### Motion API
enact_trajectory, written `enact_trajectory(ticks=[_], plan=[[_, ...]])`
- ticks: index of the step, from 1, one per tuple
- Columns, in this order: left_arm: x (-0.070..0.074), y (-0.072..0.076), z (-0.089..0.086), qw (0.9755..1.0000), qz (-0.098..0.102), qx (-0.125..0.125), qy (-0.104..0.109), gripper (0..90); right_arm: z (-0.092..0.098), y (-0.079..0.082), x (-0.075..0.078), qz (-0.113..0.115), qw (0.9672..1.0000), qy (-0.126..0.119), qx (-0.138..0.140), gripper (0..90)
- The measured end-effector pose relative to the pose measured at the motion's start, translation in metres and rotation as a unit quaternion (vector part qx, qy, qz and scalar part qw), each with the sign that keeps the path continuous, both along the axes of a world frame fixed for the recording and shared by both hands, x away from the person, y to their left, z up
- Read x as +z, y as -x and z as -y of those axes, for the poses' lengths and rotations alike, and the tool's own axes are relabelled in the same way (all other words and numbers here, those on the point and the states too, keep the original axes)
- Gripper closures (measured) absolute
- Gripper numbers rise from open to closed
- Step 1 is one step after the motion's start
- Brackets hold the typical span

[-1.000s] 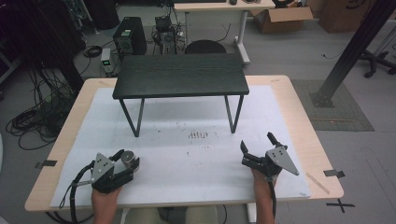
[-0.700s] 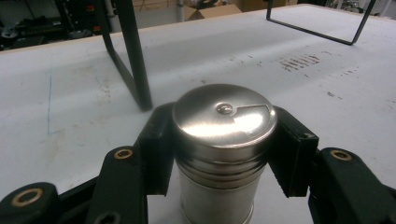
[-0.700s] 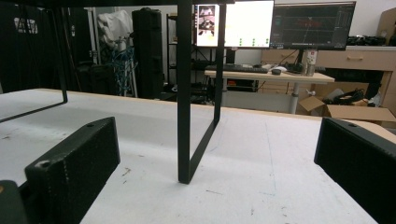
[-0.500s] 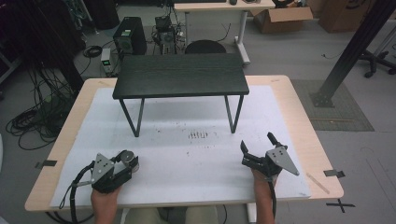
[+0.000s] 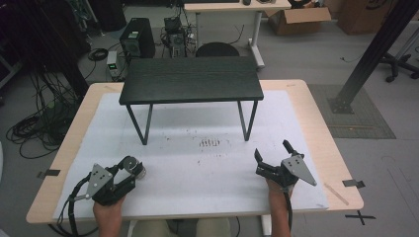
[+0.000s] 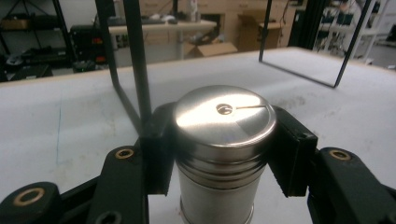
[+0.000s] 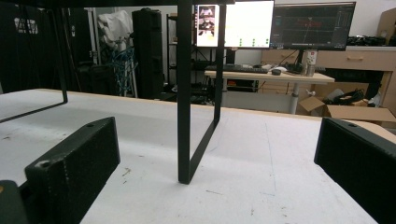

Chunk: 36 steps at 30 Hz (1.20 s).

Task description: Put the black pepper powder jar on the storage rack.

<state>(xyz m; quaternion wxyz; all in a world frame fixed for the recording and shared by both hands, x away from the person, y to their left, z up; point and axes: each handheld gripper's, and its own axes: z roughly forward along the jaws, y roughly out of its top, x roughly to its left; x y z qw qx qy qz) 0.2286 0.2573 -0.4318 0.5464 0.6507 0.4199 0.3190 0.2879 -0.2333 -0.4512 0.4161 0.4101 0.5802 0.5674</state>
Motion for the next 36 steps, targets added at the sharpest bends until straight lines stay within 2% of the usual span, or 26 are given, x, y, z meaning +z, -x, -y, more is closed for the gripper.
enact_trajectory(ticks=[9, 20, 23, 36], plan=[[0.026, 0.001, -0.003, 0.9985, 0.043, 0.002, 0.035, 49.1, 0.000, 0.000, 0.000, 0.000, 1.0000, -0.001, 0.000, 0.0], [0.047, 0.002, -0.005, 0.9959, 0.074, 0.004, 0.052, 49.1, 0.000, 0.000, 0.000, 0.000, 1.0000, -0.001, 0.000, 0.0], [0.056, 0.004, -0.006, 0.9939, 0.088, 0.005, 0.065, 49.1, 0.000, 0.000, 0.000, 0.000, 1.0000, -0.002, 0.000, 0.0], [0.084, 0.003, -0.007, 0.9896, 0.121, 0.008, 0.076, 49.1, 0.000, 0.000, 0.000, -0.002, 1.0000, -0.002, 0.000, 0.0]])
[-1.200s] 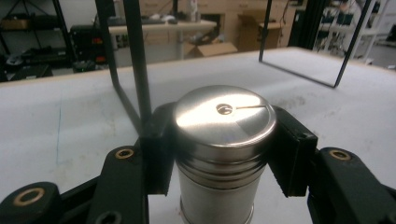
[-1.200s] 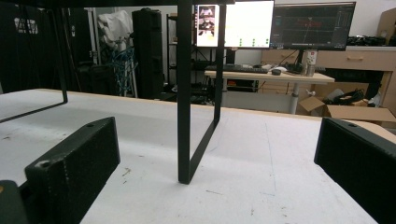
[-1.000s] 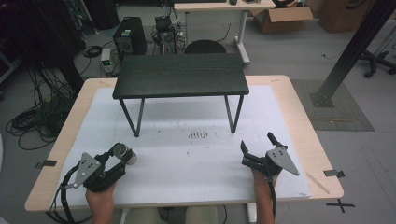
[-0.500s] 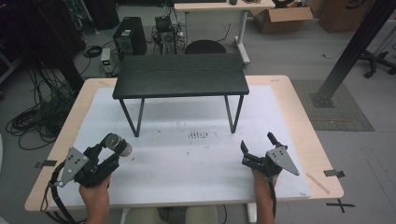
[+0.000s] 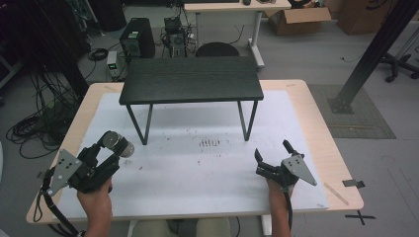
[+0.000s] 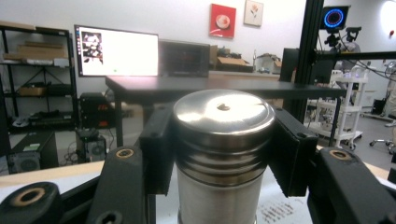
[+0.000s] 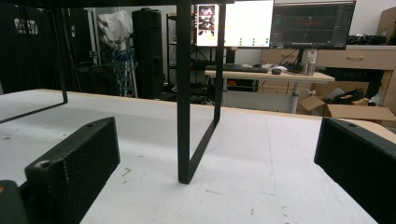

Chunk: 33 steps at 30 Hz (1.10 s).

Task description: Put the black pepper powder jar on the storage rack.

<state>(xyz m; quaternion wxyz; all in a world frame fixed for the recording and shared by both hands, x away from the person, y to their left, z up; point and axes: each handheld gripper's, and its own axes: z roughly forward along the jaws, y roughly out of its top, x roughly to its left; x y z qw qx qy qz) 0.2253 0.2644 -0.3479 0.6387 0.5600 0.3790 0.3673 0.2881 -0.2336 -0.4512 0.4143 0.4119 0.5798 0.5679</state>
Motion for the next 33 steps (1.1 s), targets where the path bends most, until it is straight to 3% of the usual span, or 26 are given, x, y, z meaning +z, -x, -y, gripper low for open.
enact_trajectory(ticks=[21, 33], plan=[[0.038, -0.009, 0.009, 0.9993, 0.037, -0.011, 0.003, 49.1, 0.000, 0.000, 0.000, 0.002, 1.0000, 0.000, 0.000, 0.0], [0.054, -0.020, 0.015, 0.9988, 0.046, -0.013, 0.004, 49.1, 0.000, 0.000, 0.000, 0.000, 1.0000, -0.001, 0.000, 0.0]])
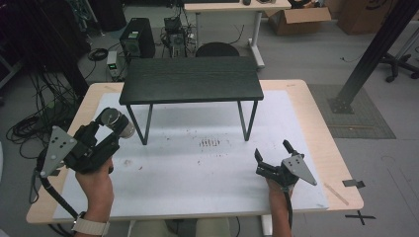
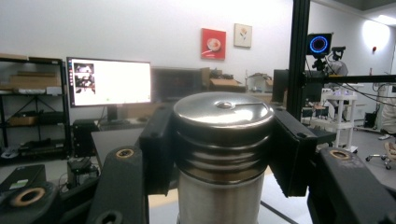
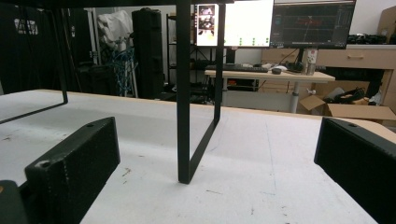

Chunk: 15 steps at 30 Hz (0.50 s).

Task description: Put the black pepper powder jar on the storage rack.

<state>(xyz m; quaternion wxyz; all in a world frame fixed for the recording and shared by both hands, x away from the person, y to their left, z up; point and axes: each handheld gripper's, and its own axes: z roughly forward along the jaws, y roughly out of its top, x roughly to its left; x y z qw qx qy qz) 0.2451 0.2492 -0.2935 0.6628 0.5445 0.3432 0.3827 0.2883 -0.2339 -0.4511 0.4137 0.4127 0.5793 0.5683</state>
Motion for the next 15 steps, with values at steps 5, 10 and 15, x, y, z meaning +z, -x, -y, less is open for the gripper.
enact_trajectory(ticks=[5, 10, 15], plan=[[0.008, -0.006, 0.004, 1.0000, 0.005, -0.003, 0.002, 49.1, 0.000, 0.000, 0.000, 0.000, 1.0000, 0.000, 0.000, 0.0], [0.014, -0.011, 0.007, 1.0000, 0.008, -0.004, -0.001, 49.1, 0.000, 0.000, 0.000, 0.001, 1.0000, 0.000, 0.000, 0.0], [0.021, -0.020, 0.011, 0.9999, 0.010, -0.003, -0.003, 49.1, 0.000, 0.000, 0.000, -0.001, 1.0000, -0.002, 0.000, 0.0]])
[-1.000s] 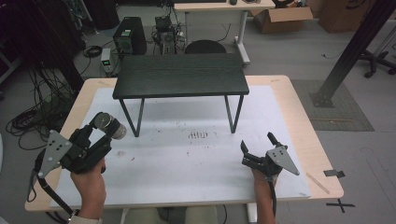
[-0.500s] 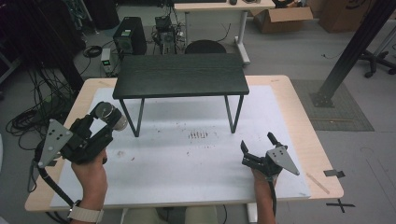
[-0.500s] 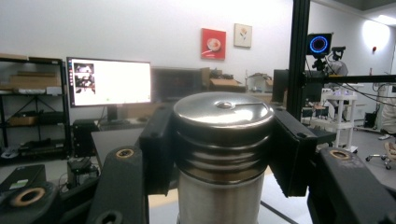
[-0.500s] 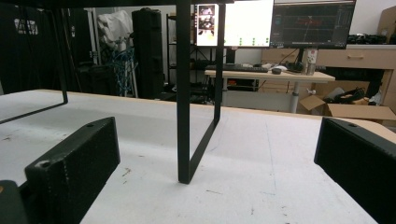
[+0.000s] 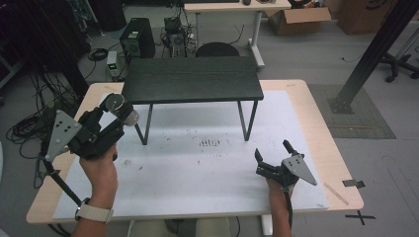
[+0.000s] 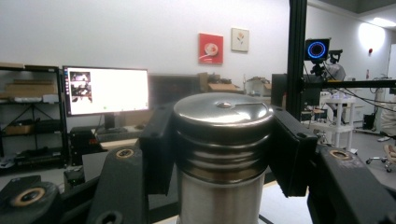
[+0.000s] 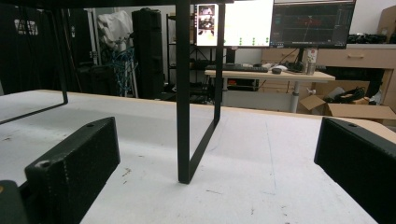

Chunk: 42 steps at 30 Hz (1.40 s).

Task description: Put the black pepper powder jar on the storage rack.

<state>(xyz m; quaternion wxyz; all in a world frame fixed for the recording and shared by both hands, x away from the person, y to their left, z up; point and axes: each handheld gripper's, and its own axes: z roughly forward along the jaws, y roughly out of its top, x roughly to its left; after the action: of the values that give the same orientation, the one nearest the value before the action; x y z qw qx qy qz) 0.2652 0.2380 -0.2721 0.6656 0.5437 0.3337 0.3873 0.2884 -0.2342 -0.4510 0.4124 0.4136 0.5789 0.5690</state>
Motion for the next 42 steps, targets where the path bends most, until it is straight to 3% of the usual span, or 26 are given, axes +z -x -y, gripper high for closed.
enact_trajectory(ticks=[21, 28, 42], plan=[[0.022, -0.038, 0.016, 1.0000, -0.003, -0.009, 0.003, 49.1, 0.000, 0.000, 0.000, 0.001, 1.0000, -0.001, 0.000, 0.0], [0.033, -0.054, 0.026, 0.9999, -0.003, -0.015, -0.004, 49.1, 0.000, 0.000, 0.000, 0.001, 1.0000, -0.002, 0.000, 0.0], [0.042, -0.091, 0.050, 0.9992, -0.024, -0.015, -0.028, 49.2, 0.001, 0.000, 0.000, 0.001, 1.0000, -0.004, 0.000, 0.0]])
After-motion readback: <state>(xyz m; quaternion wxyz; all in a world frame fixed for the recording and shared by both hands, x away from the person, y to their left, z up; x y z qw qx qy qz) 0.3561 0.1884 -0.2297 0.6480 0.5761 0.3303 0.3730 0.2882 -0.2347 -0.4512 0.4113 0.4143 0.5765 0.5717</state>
